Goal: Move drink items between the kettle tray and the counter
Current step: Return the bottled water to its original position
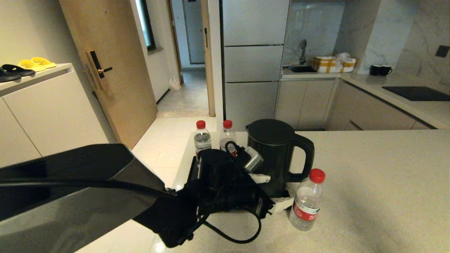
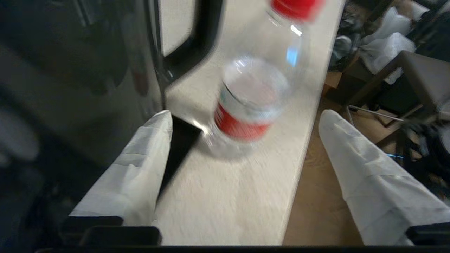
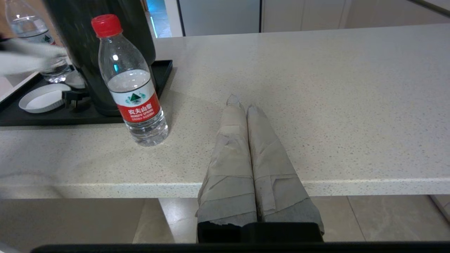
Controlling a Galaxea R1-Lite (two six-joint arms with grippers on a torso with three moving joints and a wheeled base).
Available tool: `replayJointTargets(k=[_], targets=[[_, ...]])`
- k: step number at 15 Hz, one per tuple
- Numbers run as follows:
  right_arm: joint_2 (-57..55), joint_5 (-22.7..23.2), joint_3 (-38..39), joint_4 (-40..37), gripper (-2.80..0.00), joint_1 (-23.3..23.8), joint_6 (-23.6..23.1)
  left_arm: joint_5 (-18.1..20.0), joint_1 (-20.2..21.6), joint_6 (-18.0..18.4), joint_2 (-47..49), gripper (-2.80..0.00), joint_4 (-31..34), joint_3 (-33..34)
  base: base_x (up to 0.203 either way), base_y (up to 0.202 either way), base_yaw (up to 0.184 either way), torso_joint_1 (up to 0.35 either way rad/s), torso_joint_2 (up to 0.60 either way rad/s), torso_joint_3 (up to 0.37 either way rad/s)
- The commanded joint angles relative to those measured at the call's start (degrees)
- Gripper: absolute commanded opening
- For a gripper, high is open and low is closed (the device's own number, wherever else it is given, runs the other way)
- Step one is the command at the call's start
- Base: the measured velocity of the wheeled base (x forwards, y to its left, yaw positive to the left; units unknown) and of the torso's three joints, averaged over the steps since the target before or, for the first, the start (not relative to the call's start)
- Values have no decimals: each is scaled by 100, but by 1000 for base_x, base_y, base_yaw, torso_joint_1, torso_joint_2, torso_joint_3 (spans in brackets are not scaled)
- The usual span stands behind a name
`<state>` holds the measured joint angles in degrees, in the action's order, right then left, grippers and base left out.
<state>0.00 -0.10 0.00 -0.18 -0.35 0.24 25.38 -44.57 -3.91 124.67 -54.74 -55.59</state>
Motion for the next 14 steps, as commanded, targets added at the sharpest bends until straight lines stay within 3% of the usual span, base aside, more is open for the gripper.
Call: replayJointTargets(k=[1,5,14], targets=[[-9,1,9,1,-280,0,2,-43,-107,25,242,0,740,-834,0,0,0,0,0,0],[0,1,9,1,-280,0,2,-446,-276,338,662,0,899,-1103,0,0,0,0,0,0],[-6,1,9,1,-280,0,2,-464,-738,356,835,0,952,-1431,0,0,0,0,0,0]])
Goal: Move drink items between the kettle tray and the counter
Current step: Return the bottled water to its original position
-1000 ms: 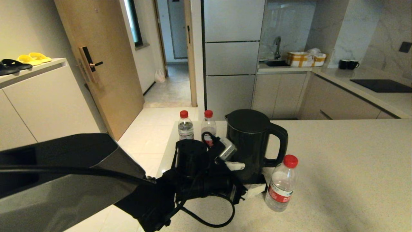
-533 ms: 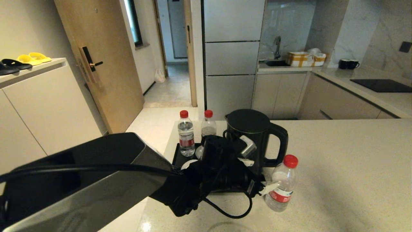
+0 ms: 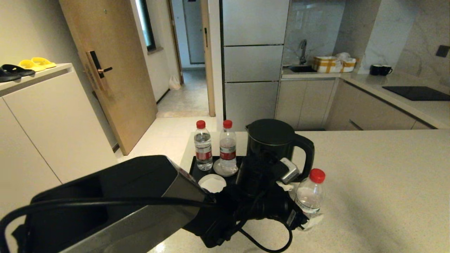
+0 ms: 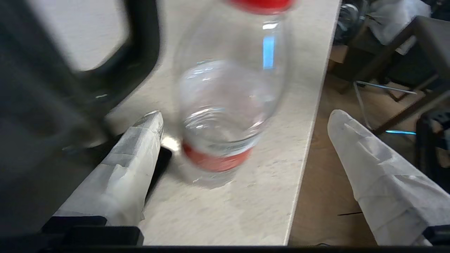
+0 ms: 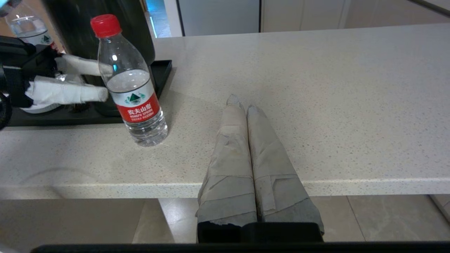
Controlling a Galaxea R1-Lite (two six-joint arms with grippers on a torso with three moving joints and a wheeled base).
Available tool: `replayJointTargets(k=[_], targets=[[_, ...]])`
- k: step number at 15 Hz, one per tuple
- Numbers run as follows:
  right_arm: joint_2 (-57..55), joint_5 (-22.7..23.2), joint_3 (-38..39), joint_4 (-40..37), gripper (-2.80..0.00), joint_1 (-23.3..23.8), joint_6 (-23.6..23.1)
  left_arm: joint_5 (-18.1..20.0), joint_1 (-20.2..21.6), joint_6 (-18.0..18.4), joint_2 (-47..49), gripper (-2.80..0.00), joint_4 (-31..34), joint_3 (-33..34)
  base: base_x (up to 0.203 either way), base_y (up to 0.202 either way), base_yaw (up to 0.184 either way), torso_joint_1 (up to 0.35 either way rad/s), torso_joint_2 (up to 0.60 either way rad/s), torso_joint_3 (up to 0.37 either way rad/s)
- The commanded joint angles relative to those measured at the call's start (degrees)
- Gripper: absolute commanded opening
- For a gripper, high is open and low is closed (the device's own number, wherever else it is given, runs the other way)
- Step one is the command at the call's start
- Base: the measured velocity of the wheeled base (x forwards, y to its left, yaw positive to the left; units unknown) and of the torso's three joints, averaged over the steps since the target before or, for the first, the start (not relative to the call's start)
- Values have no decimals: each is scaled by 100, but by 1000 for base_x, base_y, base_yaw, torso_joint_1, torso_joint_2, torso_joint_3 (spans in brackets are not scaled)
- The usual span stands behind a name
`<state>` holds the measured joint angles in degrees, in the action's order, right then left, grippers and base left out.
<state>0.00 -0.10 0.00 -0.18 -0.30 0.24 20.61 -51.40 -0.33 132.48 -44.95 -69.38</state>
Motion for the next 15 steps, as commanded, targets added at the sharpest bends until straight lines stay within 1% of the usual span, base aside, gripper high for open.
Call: replayJointTargets(k=[1,4,7,9,11,12,13,14,15], targets=[[-9,1,9,1,-280,-5,2,13,-91,-2,77,0,-23,-77,0,0,0,0,0,0],[-9,1,9,1,-280,-5,2,-2,-168,23,302,0,75,-328,0,0,0,0,0,0],[-1,1,9,1,-280,-5,2,-214,-168,49,481,0,187,-621,0,0,0,0,0,0],[-9,1,9,1,-280,-5,2,-233,-160,83,579,0,373,-797,0,0,0,0,0,0],[-9,1,9,1,-280,-5,2,-242,-160,99,654,0,425,-854,0,0,0,0,0,0],[-9,1,9,1,-280,-5,2,-249,-160,183,722,0,436,-912,0,0,0,0,0,0],[-1,1,9,1,-280,-5,2,-314,-160,228,811,0,451,-1026,0,0,0,0,0,0],[-9,1,9,1,-280,-5,2,-543,-160,254,916,0,460,-1181,0,0,0,0,0,0],[-9,1,9,1,-280,-5,2,-653,-160,266,983,0,487,-1323,0,0,0,0,0,0]])
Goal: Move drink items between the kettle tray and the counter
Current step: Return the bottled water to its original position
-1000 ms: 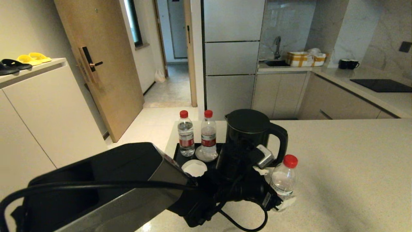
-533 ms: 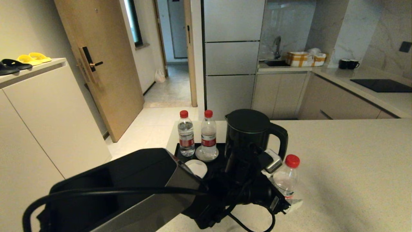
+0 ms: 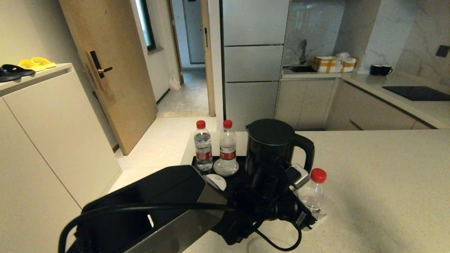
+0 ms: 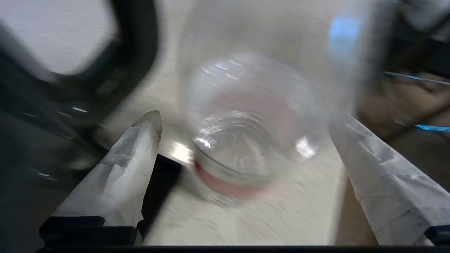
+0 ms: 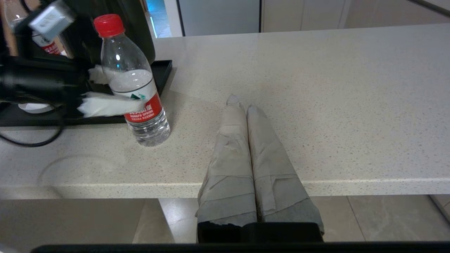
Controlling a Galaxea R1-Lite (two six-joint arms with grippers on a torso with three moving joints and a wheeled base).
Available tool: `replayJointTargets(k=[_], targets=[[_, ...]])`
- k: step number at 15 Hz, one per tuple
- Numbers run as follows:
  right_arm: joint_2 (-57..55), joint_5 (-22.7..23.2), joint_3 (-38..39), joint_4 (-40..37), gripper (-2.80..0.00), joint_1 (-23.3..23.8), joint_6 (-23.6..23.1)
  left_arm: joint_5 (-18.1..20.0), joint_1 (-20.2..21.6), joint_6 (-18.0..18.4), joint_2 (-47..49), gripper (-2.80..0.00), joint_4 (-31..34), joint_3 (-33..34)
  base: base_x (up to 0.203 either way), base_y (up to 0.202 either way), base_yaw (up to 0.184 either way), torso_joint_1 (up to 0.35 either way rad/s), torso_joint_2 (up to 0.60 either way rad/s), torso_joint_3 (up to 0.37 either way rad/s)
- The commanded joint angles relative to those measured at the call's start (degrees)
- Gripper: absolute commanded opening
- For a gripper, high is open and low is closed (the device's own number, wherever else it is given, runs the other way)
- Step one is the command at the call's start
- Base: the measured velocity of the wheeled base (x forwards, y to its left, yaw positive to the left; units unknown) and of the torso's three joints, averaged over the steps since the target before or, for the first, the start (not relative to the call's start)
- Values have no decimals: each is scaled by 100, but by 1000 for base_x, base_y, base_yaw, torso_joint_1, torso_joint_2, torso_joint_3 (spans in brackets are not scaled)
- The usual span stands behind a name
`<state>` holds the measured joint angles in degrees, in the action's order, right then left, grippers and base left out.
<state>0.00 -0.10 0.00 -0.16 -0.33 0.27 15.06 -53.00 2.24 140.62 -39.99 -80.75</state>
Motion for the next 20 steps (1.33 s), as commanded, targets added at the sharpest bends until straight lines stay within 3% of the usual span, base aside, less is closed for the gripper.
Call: replayJointTargets(k=[1,6,7,15,20], targets=[[-7,1,9,-2,-280,-2,0,-132,1,13,200,0,145,-281,0,0,0,0,0,0],[-9,1,9,-2,-280,-2,0,-179,-17,22,237,0,396,-433,0,0,0,0,0,0],[-9,1,9,-2,-280,-2,0,-188,-25,14,240,-280,404,-468,0,0,0,0,0,0],[-2,1,9,-2,-280,-2,0,-197,-52,-34,65,-280,357,-315,0,0,0,0,0,0],[-9,1,9,-2,-280,-2,0,-311,-217,-285,-1161,-280,271,803,0,0,0,0,0,0]])
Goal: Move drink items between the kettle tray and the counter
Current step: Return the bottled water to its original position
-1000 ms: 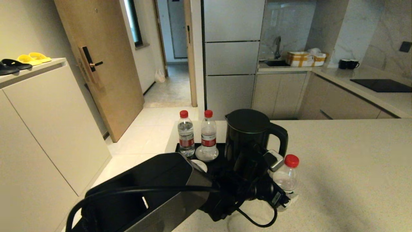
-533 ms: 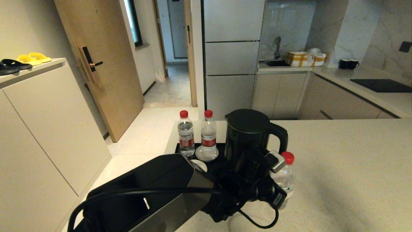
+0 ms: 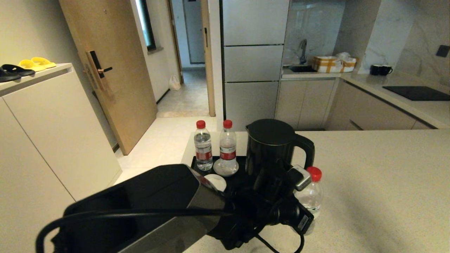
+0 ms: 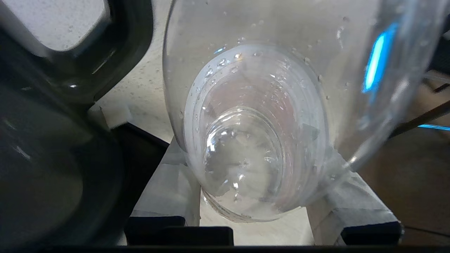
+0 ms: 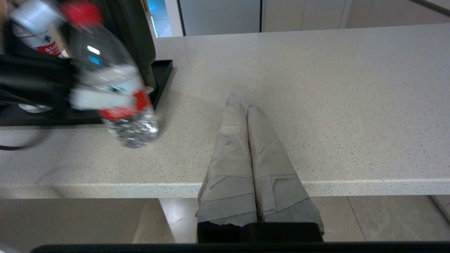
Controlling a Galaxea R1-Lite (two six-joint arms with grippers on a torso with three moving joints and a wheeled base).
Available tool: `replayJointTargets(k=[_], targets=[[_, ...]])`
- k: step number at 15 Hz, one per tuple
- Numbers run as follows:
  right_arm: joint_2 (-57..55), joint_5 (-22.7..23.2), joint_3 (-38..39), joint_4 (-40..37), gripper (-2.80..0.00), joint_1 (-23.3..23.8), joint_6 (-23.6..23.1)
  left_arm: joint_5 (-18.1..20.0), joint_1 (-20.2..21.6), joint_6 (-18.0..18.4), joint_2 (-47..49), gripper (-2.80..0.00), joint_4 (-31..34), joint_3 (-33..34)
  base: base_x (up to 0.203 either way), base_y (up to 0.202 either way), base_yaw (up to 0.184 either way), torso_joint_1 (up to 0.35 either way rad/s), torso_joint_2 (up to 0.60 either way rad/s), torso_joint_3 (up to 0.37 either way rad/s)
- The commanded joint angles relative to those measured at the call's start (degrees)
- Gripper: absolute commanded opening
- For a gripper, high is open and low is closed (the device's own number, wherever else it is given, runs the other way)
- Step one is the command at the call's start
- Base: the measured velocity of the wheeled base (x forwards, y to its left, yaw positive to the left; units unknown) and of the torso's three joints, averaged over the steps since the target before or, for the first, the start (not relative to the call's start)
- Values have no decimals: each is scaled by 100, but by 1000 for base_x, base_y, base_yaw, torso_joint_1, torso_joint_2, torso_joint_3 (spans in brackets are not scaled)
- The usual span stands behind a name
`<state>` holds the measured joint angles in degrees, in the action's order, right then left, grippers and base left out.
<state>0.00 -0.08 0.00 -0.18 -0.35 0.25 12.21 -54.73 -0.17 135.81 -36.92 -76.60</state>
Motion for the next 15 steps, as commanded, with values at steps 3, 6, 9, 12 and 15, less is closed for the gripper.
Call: replayJointTargets(k=[3,6,9,12,15], targets=[[-9,-1,9,0,-280,0,2,-438,-107,-184,-1941,-280,-39,1266,0,0,0,0,0,0],[-9,-10,9,0,-280,0,2,-1522,184,-283,-3261,-280,223,2043,0,0,0,0,0,0],[-9,-1,9,0,-280,0,2,-2138,1791,-285,-4079,-280,791,2424,0,0,0,0,0,0],[-9,-1,9,0,-280,0,2,-2315,3234,-319,-4203,-280,959,2733,0,0,0,0,0,0],[-2,-1,9,0,-280,0,2,-2141,3551,-319,-3411,-280,-59,3206,0,0,0,0,0,0]])
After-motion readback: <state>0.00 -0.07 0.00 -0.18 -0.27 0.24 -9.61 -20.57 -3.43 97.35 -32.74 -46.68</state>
